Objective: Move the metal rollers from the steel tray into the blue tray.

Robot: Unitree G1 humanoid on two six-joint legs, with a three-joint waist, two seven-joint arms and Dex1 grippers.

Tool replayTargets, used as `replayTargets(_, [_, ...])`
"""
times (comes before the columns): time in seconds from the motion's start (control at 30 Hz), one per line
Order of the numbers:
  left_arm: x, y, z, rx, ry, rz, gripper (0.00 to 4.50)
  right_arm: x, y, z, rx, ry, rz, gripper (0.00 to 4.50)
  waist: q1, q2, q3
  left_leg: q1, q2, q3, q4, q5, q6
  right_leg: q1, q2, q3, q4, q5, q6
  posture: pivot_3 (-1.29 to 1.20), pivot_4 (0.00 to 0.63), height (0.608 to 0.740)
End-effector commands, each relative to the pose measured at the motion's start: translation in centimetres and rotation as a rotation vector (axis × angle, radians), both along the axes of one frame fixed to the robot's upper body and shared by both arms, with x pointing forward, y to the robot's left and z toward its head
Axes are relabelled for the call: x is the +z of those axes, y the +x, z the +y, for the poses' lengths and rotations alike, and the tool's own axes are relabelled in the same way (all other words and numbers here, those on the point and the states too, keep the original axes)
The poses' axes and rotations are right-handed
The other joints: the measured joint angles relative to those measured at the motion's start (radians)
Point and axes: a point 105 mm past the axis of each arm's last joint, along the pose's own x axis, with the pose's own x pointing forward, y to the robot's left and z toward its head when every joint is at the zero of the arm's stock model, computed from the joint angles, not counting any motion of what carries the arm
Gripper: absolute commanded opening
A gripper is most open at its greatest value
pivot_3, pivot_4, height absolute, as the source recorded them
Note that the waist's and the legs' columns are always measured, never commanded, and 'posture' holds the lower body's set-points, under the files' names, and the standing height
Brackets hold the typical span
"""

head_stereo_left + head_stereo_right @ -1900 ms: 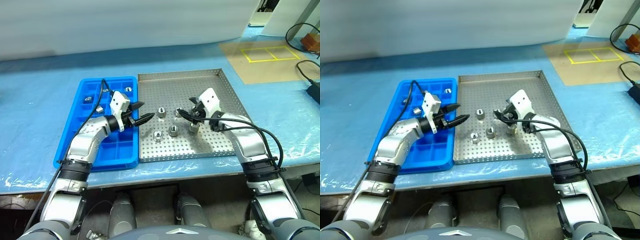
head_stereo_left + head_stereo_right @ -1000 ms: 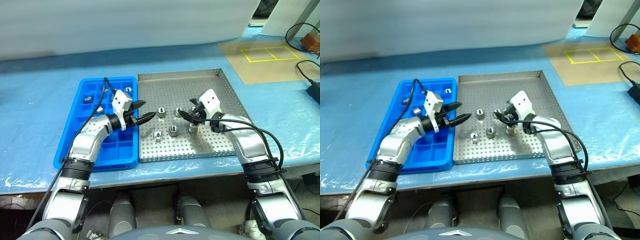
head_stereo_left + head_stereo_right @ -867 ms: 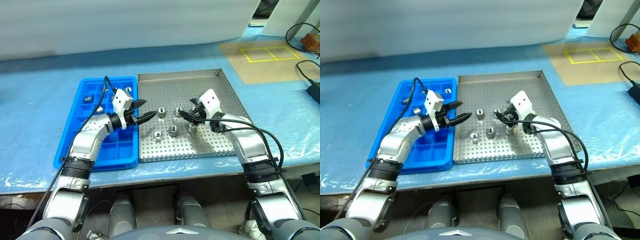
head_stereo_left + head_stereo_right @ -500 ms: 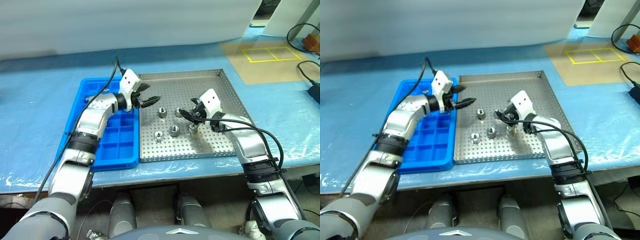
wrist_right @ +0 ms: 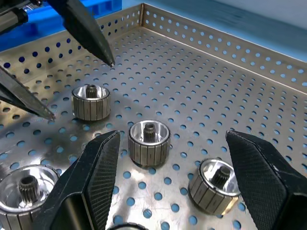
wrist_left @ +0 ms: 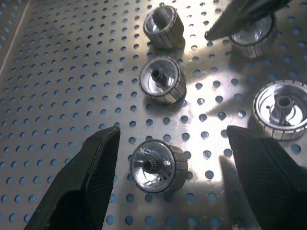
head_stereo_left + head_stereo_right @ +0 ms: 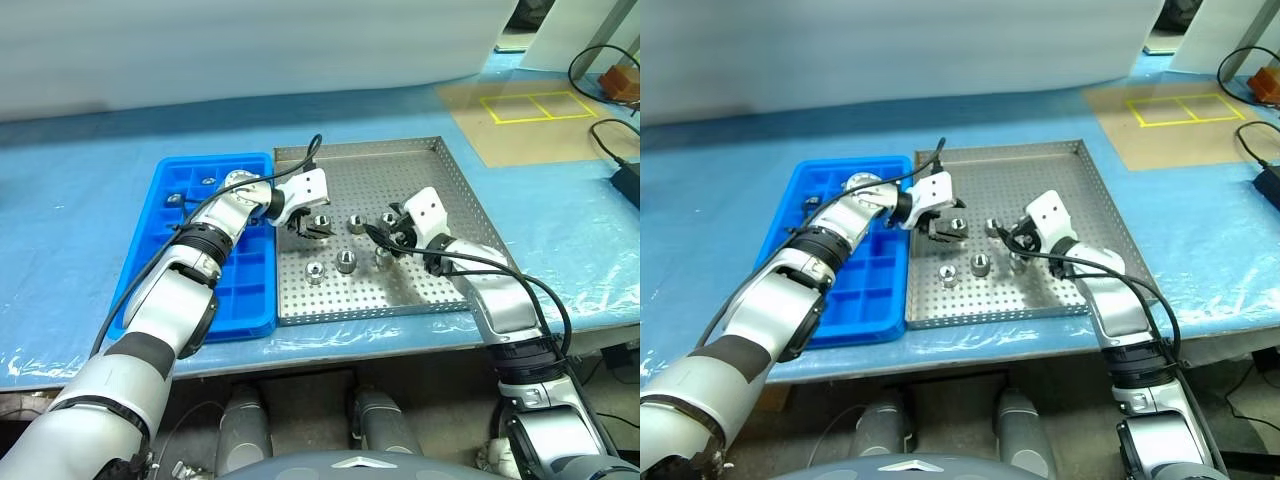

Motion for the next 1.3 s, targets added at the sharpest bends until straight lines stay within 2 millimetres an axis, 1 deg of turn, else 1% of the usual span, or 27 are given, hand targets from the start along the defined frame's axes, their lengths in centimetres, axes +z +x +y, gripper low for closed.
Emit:
replayTargets(0.03, [0.7,1.0,-0.6,0.026,0.05,-0.103,3.75,1.6,-0.2,-0.3,-0.022,0.017,-0.063,3.64,0.0,0.0,0.0,0.0,0.0,0.0,0.0,0.0,0.0,0.0,0.0,0.0,0.0,0.0,0.0,-0.36,0.15,0.74])
replayTargets(0.17, [0.2,1.6,-1.1,0.108,0.019,-0.096,3.75,1.4,-0.4,-0.4,-0.036,0.013,-0.06,3.64,-0.001,0.0,0.0,0.0,0.0,0.0,0.0,0.0,0.0,0.001,0.0,0.0,0.0,0.0,0.0,-0.37,0.15,0.74])
replayTargets(0.27, [-0.6,1.5,-1.2,0.121,0.021,-0.07,3.75,1.3,-0.5,-0.5,-0.044,0.008,-0.057,3.64,-0.001,-0.001,0.0,0.0,0.0,0.0,0.001,-0.001,0.001,0.001,0.0,0.0,-0.001,0.0,0.0,-0.38,0.15,0.74])
replayTargets(0.4, [-1.0,1.6,-1.3,0.15,0.009,-0.055,3.75,0.8,-0.7,-0.7,-0.058,-0.01,-0.049,3.64,-0.002,-0.001,0.001,0.0,0.0,0.0,0.001,-0.001,0.001,0.001,0.0,0.0,0.0,0.0,0.0,-0.39,0.15,0.74])
replayTargets(0.6, [-2.4,1.7,-0.4,0.201,0.048,-0.029,3.75,0.6,-0.9,-0.7,-0.064,-0.013,-0.046,3.64,-0.002,-0.001,0.001,0.001,0.0,0.0,0.001,-0.001,0.001,0.002,0.0,0.0,0.0,0.0,0.0,-0.39,0.15,0.74])
replayTargets(0.7, [-2.6,1.7,-0.3,0.204,0.049,-0.025,3.75,0.5,-0.9,-0.7,-0.069,-0.017,-0.047,3.64,-0.003,-0.001,0.001,0.003,0.0,0.0,0.001,-0.001,0.002,0.004,0.0,0.0,0.0,0.0,0.0,-0.39,0.15,0.74])
replayTargets(0.8, [-2.7,1.4,-0.3,0.181,0.044,-0.013,3.15,0.6,-0.6,-0.8,-0.074,-0.017,-0.051,3.68,-0.004,-0.001,0.001,0.004,0.0,0.0,0.001,-0.001,0.002,0.004,0.0,0.0,0.0,0.0,0.0,-0.39,0.15,0.74])
replayTargets(0.9, [-2.8,1.6,0.0,0.199,0.053,-0.024,2.14,0.6,-0.5,-0.7,-0.075,-0.018,-0.053,3.68,-0.004,-0.001,0.001,0.004,0.0,0.0,0.001,-0.001,0.002,0.004,0.0,0.0,-0.001,0.0,0.0,-0.38,0.15,0.74])
replayTargets(0.97, [-2.8,1.4,0.0,0.177,0.052,-0.018,2.14,0.6,-0.5,-0.7,-0.075,-0.02,-0.054,3.68,-0.004,-0.001,0.001,0.003,0.0,0.0,0.001,-0.001,0.002,0.004,0.0,0.0,-0.001,0.0,0.0,-0.38,0.15,0.74])
replayTargets(1.03, [-2.7,1.1,-0.1,0.155,0.041,-0.009,1.95,0.6,-0.4,-0.7,-0.075,-0.02,-0.055,3.68,-0.004,-0.001,0.001,0.003,0.0,0.0,0.001,-0.001,0.002,0.004,0.0,0.0,-0.002,0.0,0.0,-0.38,0.15,0.74])
replayTargets(1.07, [-2.7,1.4,0.0,0.178,0.043,-0.016,1.93,0.6,-0.4,-0.7,-0.075,-0.021,-0.055,3.68,-0.004,-0.001,0.001,0.003,0.0,0.0,0.0,-0.001,0.002,0.004,0.0,0.0,-0.002,0.0,0.0,-0.38,0.15,0.74])
replayTargets(1.13, [-2.8,1.6,0.2,0.204,0.052,-0.023,1.93,0.6,-0.3,-0.7,-0.074,-0.021,-0.056,3.68,-0.004,-0.001,0.001,0.003,0.0,0.0,0.0,-0.001,0.002,0.004,0.0,0.0,-0.002,0.0,0.0,-0.38,0.15,0.74])
replayTargets(1.2, [-2.7,1.3,0.1,0.172,0.034,-0.015,1.93,0.7,-0.3,-0.6,-0.073,-0.02,-0.057,3.68,-0.004,-0.001,0.001,0.003,0.0,0.0,0.0,-0.001,0.002,0.004,0.0,0.0,-0.002,0.0,0.0,-0.37,0.15,0.74])
replayTargets(1.27, [-2.2,1.2,0.0,0.155,0.0,-0.016,1.93,0.7,-0.2,-0.6,-0.071,-0.02,-0.058,3.68,-0.004,-0.001,0.001,0.003,0.0,0.0,0.0,-0.001,0.002,0.004,0.0,0.0,-0.002,0.0,0.0,-0.37,0.15,0.74])
replayTargets(1.3, [-1.5,1.2,-0.2,0.138,-0.036,-0.02,1.93,0.7,-0.2,-0.6,-0.07,-0.02,-0.058,3.68,-0.004,-0.002,0.001,0.003,0.0,0.0,0.0,-0.001,0.002,0.004,0.0,0.0,-0.002,0.0,0.0,-0.37,0.15,0.74])
